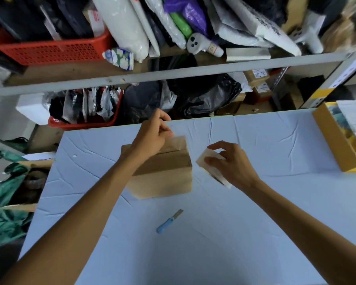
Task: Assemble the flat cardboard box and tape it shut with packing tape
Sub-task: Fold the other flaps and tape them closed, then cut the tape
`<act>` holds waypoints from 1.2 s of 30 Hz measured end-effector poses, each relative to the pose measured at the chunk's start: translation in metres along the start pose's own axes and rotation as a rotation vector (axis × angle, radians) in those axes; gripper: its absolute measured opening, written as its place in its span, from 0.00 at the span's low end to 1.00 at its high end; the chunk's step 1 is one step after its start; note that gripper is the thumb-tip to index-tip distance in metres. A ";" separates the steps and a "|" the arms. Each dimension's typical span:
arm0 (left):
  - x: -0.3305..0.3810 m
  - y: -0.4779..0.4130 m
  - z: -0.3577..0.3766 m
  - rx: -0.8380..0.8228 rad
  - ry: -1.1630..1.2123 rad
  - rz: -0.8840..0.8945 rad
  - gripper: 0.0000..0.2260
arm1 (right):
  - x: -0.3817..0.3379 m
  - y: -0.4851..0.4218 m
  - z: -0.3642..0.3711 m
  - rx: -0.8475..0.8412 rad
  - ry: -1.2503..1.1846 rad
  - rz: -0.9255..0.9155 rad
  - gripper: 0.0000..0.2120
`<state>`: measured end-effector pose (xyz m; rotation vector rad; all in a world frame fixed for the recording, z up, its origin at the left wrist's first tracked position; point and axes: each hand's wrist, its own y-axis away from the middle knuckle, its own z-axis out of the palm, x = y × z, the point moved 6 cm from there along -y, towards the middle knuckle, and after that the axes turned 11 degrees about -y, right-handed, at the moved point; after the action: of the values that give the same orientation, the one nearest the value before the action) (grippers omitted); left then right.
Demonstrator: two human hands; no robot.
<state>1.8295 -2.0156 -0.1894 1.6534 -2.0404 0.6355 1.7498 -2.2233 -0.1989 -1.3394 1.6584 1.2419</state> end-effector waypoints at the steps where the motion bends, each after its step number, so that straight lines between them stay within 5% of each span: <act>1: 0.002 -0.004 -0.001 -0.024 -0.014 0.016 0.12 | -0.002 0.002 -0.003 -0.001 0.007 0.012 0.12; 8: 0.024 -0.030 0.016 -0.187 -0.106 0.145 0.17 | 0.008 0.027 0.001 0.007 -0.075 0.286 0.14; 18: 0.023 -0.050 0.025 -0.232 -0.091 0.218 0.20 | 0.024 0.038 0.015 0.036 -0.273 0.448 0.13; 36: 0.008 -0.057 0.049 -0.432 -0.033 0.174 0.16 | 0.048 0.039 0.045 0.145 -0.354 0.381 0.07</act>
<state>1.8813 -2.0614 -0.2196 1.2541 -2.1710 0.1968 1.6969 -2.1957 -0.2473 -0.6839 1.7488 1.4432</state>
